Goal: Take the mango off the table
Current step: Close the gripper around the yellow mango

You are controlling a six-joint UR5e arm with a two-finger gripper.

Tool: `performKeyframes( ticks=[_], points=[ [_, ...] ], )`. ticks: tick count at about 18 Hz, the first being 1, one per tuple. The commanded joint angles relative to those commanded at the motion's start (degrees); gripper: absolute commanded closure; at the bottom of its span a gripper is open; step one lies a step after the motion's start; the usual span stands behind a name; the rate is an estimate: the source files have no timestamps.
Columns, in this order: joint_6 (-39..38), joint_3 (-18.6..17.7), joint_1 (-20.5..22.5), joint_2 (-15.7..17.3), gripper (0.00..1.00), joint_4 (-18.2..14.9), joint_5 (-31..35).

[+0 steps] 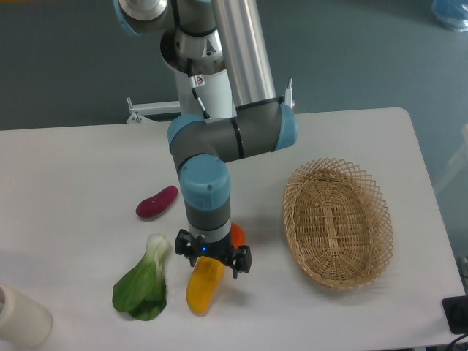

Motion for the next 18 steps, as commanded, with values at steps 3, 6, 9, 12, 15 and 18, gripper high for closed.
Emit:
performKeyframes(
  ticks=[3, 6, 9, 12, 15, 18],
  points=[
    [0.0, -0.44, -0.09, -0.52, 0.0, 0.09, 0.0],
    [0.17, -0.18, -0.09, -1.05, 0.0, 0.09, 1.14],
    [-0.09, 0.09, -0.09, -1.14, 0.01, 0.09, 2.1],
    [-0.18, 0.26, -0.09, -1.23, 0.3, 0.09, 2.55],
    [0.0, 0.35, -0.09, -1.06, 0.41, 0.09, 2.55],
    [0.35, 0.53, 0.0, -0.7, 0.42, 0.09, 2.64]
  ],
)
